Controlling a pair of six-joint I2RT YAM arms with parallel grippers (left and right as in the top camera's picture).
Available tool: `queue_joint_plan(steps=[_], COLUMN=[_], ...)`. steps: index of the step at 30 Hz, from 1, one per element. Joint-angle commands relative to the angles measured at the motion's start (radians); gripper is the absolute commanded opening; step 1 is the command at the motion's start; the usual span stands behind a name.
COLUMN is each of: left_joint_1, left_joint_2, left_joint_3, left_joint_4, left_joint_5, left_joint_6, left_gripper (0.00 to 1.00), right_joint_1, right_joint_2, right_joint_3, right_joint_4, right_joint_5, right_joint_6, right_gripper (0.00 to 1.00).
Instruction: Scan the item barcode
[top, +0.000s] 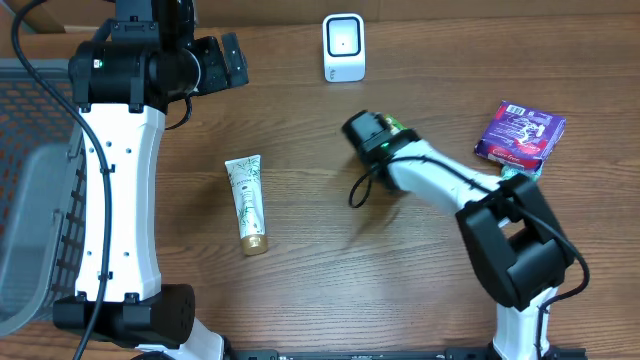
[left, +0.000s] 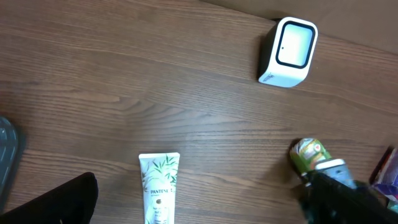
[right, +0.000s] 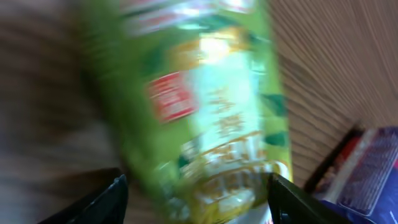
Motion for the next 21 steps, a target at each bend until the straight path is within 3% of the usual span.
queue_joint_plan(steps=[1, 11, 21], left_joint_1=[-0.007, -0.007, -0.007], left_joint_2=[0.001, 0.001, 0.001], left_joint_3=[0.008, 0.008, 0.008], left_joint_4=[0.002, 0.002, 0.001], left_joint_5=[0.007, 0.007, 0.007], left_joint_6=[0.019, 0.019, 0.019], left_gripper=[1.00, 1.00, 1.00], right_joint_1=[-0.045, -0.114, -0.113], right_joint_2=[0.015, 0.066, 0.065], right_joint_3=[-0.009, -0.009, -0.007], right_joint_4=[0.003, 0.014, -0.002], right_joint_5=[-0.066, -0.110, -0.132], right_joint_6=[-0.003, -0.006, 0.012], right_gripper=[0.70, 0.66, 0.30])
